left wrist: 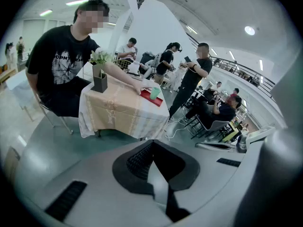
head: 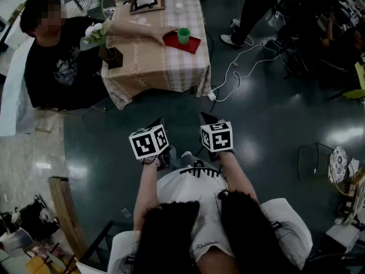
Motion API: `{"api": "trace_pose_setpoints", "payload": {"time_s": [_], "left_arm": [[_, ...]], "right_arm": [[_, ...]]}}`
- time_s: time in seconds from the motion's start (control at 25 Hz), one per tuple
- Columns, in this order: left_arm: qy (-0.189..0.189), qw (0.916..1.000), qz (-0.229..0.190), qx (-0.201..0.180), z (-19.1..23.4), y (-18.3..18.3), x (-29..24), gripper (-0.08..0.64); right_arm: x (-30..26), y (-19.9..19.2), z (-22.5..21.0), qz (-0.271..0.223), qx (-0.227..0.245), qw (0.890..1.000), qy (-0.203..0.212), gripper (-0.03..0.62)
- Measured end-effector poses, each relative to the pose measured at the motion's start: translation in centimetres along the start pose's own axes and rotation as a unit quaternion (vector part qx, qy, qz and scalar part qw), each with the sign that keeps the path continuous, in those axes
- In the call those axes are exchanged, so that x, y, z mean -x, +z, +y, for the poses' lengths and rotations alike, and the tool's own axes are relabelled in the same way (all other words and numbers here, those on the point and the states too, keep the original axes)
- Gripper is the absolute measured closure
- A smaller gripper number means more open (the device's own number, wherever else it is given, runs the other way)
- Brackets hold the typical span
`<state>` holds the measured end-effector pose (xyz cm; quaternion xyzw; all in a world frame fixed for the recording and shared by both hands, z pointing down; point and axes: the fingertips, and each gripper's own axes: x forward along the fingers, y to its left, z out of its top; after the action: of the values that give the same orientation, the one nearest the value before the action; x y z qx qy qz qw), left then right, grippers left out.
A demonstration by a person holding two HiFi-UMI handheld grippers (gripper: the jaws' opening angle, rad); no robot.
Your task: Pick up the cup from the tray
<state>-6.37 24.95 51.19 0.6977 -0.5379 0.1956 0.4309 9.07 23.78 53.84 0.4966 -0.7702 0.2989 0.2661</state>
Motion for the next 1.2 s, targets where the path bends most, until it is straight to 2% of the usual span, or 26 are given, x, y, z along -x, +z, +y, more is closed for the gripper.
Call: {"api": "trace_pose_setpoints", "payload": {"time_s": [0.36,0.56,0.72,0.76,0.8,0.84,1.2], "left_arm": [[-0.009,0.9999,0.011,-0.007,0.4,0.7,-0.8,0.552],[-0.015,0.9995,0.027,-0.010,1.2,1.3,-1.9,0.552],[-0.026,0.9990,0.034,-0.014,2.0,3.1,-3.1,0.552],[-0.028,0.9989,0.035,-0.015,2.2,3.7,-3.4,0.552],[-0.032,0.9988,0.035,-0.016,2.5,4.3,-3.7,0.552],[-0.035,0.9986,0.035,-0.017,2.8,4.9,-4.1,0.552],[-0.054,0.9972,0.040,-0.035,5.8,11.1,-6.8,0.552]], "right_arm": [[-1.0,0.8,0.4,0.002,0.000,1.000,-0.006,0.583],[-2.0,1.3,0.2,0.000,-0.042,0.999,-0.008,0.583],[-3.2,3.1,-0.1,-0.016,-0.044,0.999,-0.015,0.567],[-3.6,3.7,0.2,-0.017,-0.044,0.999,-0.008,0.511],[-4.1,4.2,0.5,-0.017,-0.044,0.999,0.001,0.423],[-4.7,4.8,0.8,-0.017,-0.043,0.999,0.006,0.385],[-9.0,9.6,1.7,-0.020,-0.041,0.999,-0.016,0.294]]}}
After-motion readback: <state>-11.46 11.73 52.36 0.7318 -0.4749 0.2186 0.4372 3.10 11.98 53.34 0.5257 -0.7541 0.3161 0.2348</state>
